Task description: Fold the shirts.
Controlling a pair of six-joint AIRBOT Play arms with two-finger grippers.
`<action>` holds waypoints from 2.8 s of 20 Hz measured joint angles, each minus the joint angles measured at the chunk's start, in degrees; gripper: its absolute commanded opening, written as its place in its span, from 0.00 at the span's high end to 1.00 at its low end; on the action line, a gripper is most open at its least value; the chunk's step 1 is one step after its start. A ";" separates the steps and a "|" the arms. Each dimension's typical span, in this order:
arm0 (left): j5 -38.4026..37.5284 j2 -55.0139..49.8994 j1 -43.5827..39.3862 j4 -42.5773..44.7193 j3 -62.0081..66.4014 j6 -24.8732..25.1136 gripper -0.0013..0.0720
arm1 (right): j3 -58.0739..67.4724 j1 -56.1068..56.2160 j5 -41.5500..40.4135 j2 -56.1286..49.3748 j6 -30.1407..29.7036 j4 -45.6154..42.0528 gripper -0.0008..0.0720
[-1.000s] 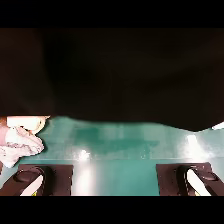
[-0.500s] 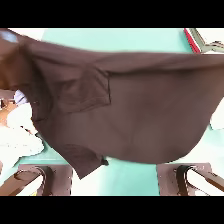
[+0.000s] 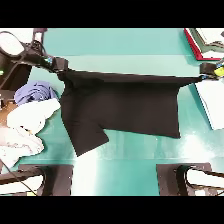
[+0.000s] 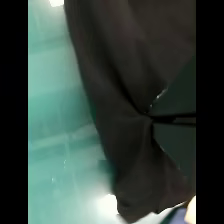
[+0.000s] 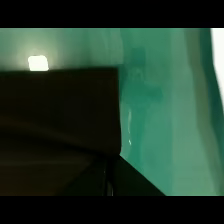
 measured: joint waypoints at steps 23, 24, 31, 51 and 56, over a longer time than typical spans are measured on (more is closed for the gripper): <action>-10.23 -11.87 0.96 14.69 -0.31 -1.88 0.24 | -20.20 8.22 -17.84 -3.02 2.71 3.69 0.51; -11.78 -11.91 0.92 15.04 -0.31 -2.27 0.24 | -20.35 8.26 -17.35 -2.93 2.73 4.09 0.51; -17.22 -1.42 0.90 14.27 -8.63 -6.71 0.24 | -20.63 6.14 -11.54 4.00 1.97 4.92 0.51; 0.63 25.49 0.87 -7.96 -58.86 -12.90 0.49 | -20.65 5.75 -8.33 12.94 0.85 5.29 0.51; 3.34 25.00 0.85 -8.70 -59.36 -12.09 0.95 | -22.05 5.75 -5.35 12.96 0.83 5.25 0.51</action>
